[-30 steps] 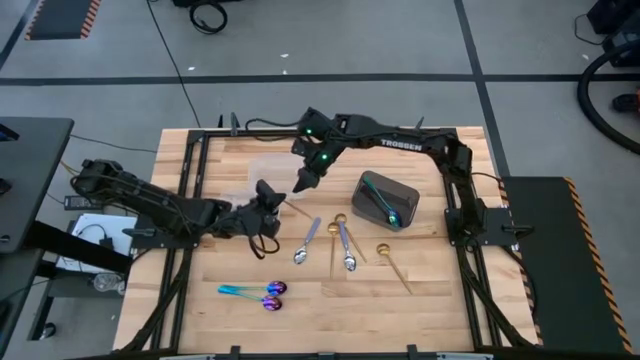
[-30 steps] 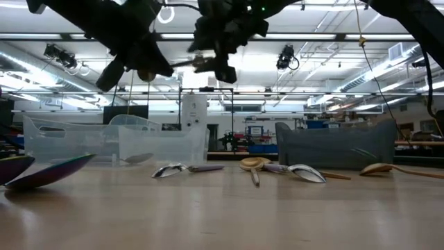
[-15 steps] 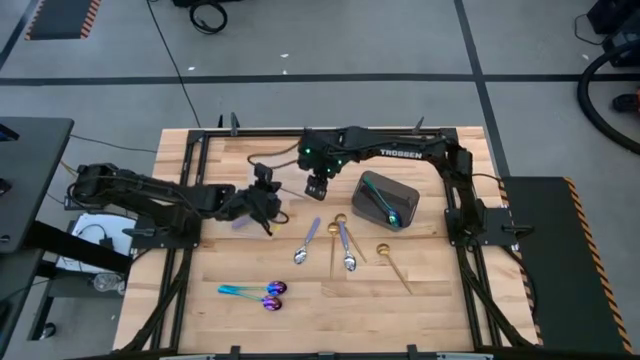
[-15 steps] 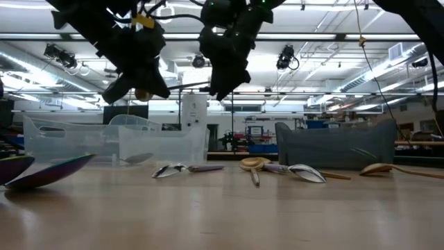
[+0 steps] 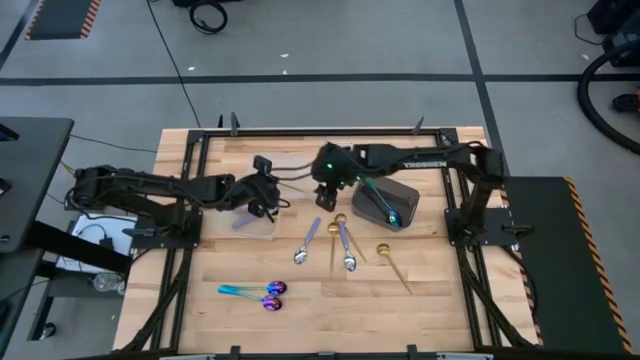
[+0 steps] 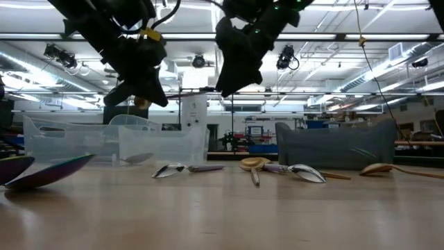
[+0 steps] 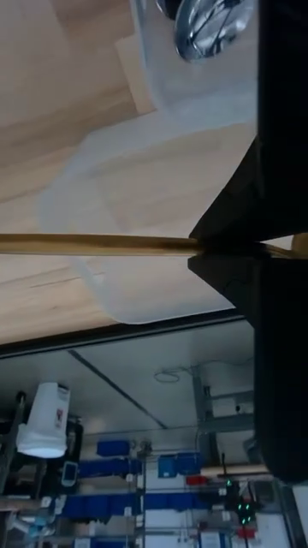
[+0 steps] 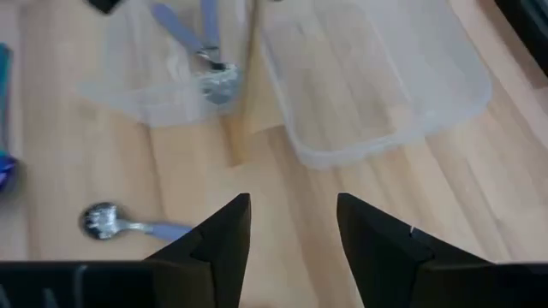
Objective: Sort silverware by color (type)
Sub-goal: Put the gold spoon into the top transparent bin
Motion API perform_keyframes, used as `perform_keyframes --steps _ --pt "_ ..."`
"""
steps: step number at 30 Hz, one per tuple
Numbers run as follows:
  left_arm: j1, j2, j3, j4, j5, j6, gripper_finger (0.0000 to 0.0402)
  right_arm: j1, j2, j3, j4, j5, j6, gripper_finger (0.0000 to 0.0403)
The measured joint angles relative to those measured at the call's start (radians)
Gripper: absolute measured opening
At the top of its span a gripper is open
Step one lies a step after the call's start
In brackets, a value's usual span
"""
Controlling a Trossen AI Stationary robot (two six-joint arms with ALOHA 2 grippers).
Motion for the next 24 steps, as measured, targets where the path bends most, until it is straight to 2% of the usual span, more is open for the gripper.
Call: perform_keyframes --steps 6,12,19,24 --pt "0.069 0.000 0.000 0.001 0.076 0.034 0.0020 0.049 -0.112 -0.194 0.215 0.012 0.031 0.0185" --pt "0.146 0.000 0.000 0.019 0.162 0.053 0.0020 0.087 -0.169 -0.346 0.375 0.012 0.070 0.0185" --pt "0.240 0.013 -0.001 0.007 0.218 0.152 0.0020 0.135 -0.181 -0.414 0.432 0.061 0.103 0.0185" --pt "0.291 0.050 -0.001 -0.011 0.260 0.169 0.0020 0.168 -0.181 -0.427 0.467 0.085 0.111 0.0185"
